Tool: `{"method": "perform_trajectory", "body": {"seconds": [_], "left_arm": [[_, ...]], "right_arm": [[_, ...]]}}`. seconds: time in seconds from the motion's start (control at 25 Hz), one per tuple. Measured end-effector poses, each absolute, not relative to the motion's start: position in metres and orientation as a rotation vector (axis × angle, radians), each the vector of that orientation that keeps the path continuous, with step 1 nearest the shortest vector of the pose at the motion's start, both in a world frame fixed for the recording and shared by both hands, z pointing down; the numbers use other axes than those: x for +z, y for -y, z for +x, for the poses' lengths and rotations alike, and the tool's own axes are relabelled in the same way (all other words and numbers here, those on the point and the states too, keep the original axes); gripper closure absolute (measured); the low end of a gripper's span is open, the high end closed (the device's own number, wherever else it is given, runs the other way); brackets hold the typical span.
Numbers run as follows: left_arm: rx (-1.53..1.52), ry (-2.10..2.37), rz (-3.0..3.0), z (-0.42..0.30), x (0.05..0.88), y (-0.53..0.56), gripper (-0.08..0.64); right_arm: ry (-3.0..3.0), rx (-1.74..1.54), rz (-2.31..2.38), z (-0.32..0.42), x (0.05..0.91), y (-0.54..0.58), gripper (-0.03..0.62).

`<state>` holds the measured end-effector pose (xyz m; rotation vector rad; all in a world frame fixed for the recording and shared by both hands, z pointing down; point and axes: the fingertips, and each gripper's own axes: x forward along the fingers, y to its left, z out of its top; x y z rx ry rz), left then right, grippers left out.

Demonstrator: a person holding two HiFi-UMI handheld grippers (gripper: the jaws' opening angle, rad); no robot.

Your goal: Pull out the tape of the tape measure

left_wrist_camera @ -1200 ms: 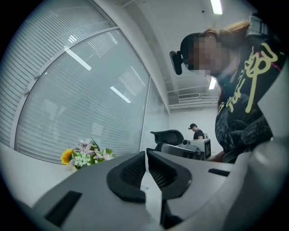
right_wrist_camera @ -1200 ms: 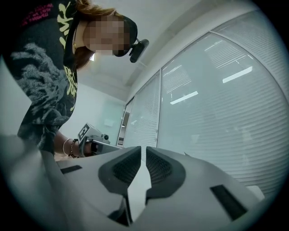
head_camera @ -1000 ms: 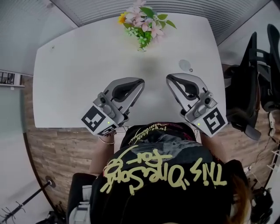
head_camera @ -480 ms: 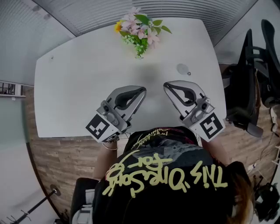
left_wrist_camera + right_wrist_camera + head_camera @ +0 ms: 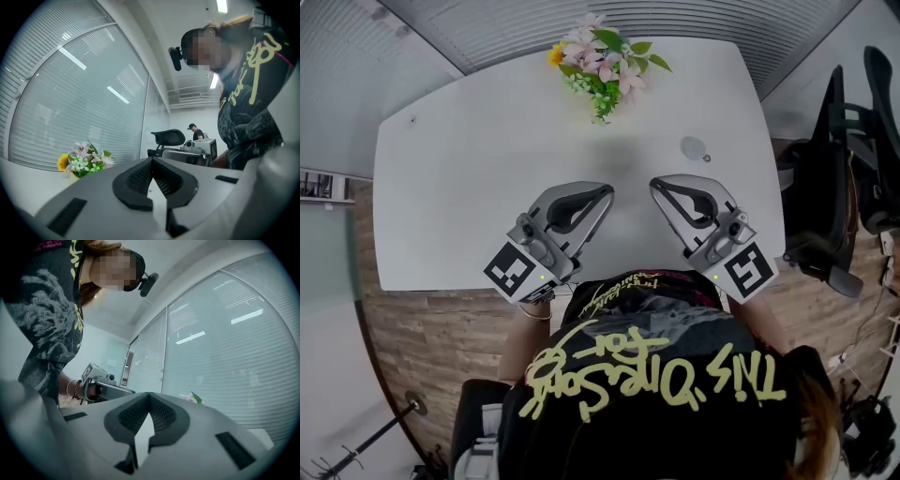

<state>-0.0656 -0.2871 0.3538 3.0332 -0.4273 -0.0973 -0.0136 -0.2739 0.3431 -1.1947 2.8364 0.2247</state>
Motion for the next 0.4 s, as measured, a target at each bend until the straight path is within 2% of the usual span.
{"method": "perform_trajectory", "body": {"seconds": [0.4], "left_arm": [[-0.094,0.459,3.027,-0.0636,0.3566,0.2931,0.568]], "right_arm": [[-2.828,0.21,-1.21,-0.0099,0.3489,0.277,0.589]]}}
